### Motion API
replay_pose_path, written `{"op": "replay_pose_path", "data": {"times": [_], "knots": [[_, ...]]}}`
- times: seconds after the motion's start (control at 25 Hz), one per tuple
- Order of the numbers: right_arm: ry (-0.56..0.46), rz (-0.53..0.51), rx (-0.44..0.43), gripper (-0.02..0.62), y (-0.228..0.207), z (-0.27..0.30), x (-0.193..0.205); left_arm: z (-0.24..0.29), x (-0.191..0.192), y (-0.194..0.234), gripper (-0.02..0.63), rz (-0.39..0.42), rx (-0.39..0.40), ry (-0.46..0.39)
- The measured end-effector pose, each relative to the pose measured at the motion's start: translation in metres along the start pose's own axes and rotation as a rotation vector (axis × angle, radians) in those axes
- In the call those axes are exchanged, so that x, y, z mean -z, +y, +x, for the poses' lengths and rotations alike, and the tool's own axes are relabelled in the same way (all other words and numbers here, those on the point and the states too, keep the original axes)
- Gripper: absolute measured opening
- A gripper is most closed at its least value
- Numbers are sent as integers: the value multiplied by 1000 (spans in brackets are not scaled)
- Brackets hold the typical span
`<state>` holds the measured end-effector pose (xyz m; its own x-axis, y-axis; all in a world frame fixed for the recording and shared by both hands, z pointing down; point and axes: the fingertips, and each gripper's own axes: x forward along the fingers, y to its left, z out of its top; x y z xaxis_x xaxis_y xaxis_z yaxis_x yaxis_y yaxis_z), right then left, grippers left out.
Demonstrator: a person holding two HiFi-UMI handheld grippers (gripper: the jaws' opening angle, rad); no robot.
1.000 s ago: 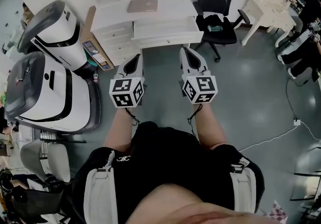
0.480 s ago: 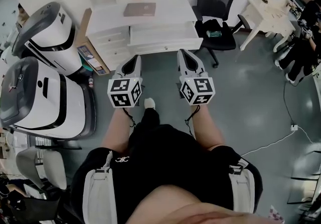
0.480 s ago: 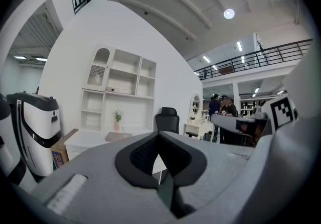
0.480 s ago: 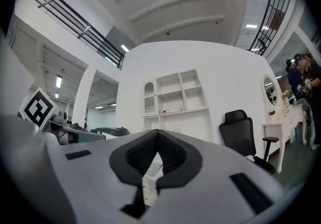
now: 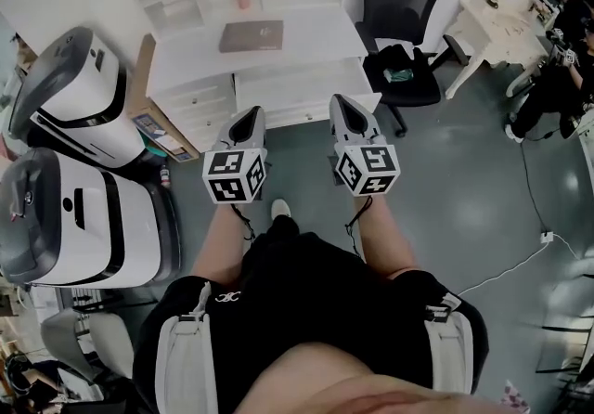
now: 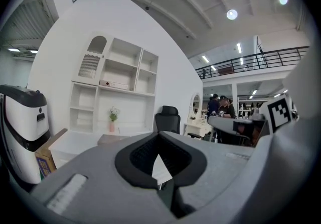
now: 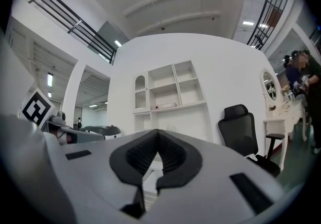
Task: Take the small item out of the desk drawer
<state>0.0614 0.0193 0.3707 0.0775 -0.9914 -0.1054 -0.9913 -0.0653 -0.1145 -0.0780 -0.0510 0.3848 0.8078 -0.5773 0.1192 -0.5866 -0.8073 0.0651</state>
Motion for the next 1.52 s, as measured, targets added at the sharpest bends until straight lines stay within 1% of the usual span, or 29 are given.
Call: {"op": "replay_pose_path", "data": {"times": [0.28, 0.52, 0.68, 0.8, 0.92, 1.08, 1.24, 1.28, 1.52], "knots": [[32, -8, 8, -3, -23, 109, -1, 87, -23, 67, 14, -19, 11, 16], [66, -2, 35, -3, -51, 190, 9, 159, -37, 115, 14, -23, 29, 33], [95, 15, 52, -4, -69, 223, 22, 192, -37, 133, 14, -26, 38, 48], [131, 35, 59, -3, -82, 239, 36, 211, -30, 143, 14, -38, 27, 75], [169, 21, 54, -3, -99, 252, 50, 226, -22, 146, 14, -51, 4, 89], [238, 22, 17, -3, -124, 275, 69, 245, -18, 147, 14, -61, -39, 97], [327, -1, -43, -3, -130, 293, 93, 252, -19, 154, 14, -72, -84, 97], [351, -6, -65, 5, -129, 298, 100, 253, -19, 157, 14, -73, -96, 96], [500, -35, -214, 145, -115, 320, 144, 255, -14, 171, 14, -78, -160, 105]]}}
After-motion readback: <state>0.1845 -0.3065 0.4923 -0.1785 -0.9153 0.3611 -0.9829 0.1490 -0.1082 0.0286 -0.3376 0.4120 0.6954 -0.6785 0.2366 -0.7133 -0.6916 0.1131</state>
